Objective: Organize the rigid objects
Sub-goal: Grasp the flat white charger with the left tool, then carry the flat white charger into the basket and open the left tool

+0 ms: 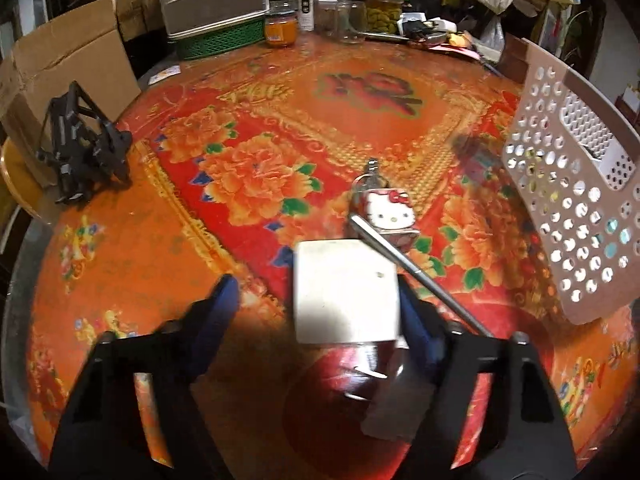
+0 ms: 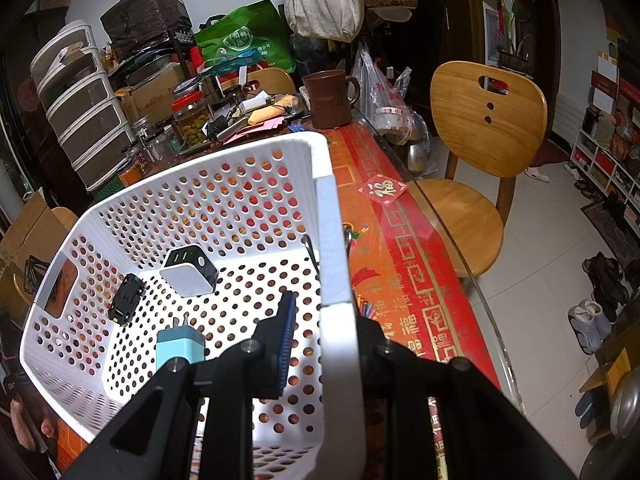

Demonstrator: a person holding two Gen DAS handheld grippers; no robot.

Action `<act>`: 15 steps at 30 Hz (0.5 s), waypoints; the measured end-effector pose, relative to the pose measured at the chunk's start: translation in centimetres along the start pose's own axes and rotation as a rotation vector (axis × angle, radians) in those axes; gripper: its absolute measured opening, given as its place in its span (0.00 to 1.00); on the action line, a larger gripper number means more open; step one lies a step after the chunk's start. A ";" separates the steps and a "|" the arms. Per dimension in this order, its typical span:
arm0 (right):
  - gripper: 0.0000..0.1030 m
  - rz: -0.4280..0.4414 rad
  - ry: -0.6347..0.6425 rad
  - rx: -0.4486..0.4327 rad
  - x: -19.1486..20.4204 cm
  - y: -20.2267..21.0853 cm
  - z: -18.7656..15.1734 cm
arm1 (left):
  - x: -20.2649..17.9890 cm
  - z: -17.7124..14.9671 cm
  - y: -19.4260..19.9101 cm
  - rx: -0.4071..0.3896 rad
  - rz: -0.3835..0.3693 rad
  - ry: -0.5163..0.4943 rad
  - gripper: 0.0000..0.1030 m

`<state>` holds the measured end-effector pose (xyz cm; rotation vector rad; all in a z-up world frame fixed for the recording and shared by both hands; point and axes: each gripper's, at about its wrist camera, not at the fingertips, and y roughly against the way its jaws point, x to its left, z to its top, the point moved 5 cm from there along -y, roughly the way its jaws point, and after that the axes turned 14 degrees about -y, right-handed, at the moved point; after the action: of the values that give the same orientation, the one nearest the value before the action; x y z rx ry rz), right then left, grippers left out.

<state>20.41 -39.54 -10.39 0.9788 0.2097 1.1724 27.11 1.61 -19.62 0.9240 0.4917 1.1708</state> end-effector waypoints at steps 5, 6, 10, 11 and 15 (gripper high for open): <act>0.20 -0.001 0.000 0.000 0.0 0.0 0.0 | 0.6 0.1 0.3 0.000 0.033 -0.005 0.41; 0.20 -0.001 0.000 0.000 0.0 0.0 0.0 | 0.9 0.1 0.5 -0.003 0.059 -0.005 0.41; 0.20 -0.002 0.000 0.000 0.0 0.0 0.0 | 3.1 0.4 2.3 -0.042 0.123 0.029 0.41; 0.20 -0.001 -0.001 0.000 0.0 0.0 0.0 | 3.6 0.5 2.8 -0.051 0.142 0.031 0.41; 0.20 0.001 -0.002 -0.001 0.0 0.0 0.0 | 4.8 1.5 5.3 -0.109 0.169 0.033 0.41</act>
<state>20.42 -39.59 -10.40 0.9793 0.2079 1.1721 26.90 6.06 -13.81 0.8652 0.3775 1.3549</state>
